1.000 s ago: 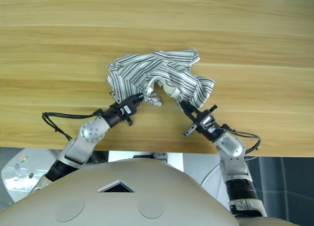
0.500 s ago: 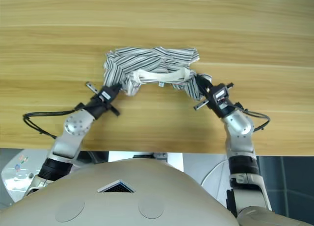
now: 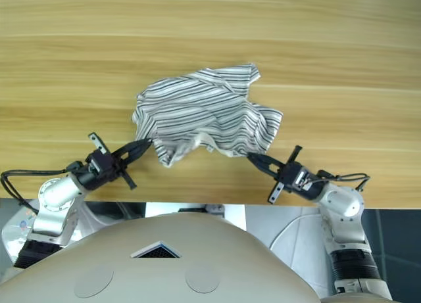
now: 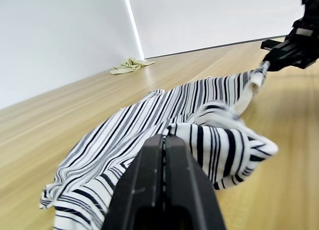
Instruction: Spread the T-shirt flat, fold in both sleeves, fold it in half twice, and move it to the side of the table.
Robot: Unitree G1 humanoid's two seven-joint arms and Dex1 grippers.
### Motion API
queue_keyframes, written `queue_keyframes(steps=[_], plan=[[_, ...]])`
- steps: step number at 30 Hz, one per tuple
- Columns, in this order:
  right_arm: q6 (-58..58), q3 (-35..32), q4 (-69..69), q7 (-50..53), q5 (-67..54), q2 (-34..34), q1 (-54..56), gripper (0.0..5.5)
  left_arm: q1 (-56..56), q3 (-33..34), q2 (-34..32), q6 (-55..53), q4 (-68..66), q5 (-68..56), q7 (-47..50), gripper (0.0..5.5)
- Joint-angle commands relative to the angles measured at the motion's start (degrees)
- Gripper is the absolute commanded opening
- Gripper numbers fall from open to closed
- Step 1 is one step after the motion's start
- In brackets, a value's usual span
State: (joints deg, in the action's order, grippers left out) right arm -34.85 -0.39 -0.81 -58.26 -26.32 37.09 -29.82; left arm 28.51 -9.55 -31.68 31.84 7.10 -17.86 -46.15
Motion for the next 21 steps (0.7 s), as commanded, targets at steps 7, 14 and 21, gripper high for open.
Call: queue_keyframes(steps=[7, 14, 21], plan=[[9.9, -2.9, 10.4, 1.8, -1.9, -3.6, 23.5, 0.00, -19.7, 7.6, -2.4, 1.8, -24.3, 8.0, 1.9, 0.03], [23.0, 5.8, 68.3, 65.5, 29.6, -10.6, 102.3, 0.00, -100.1, 11.1, 9.0, -21.1, -73.5, 14.2, 40.2, 0.03], [-2.4, -4.6, 62.4, 71.8, 23.4, -12.9, 112.6, 0.00, -114.0, 22.0, 11.0, -1.5, -69.3, -0.7, 33.7, 0.03]])
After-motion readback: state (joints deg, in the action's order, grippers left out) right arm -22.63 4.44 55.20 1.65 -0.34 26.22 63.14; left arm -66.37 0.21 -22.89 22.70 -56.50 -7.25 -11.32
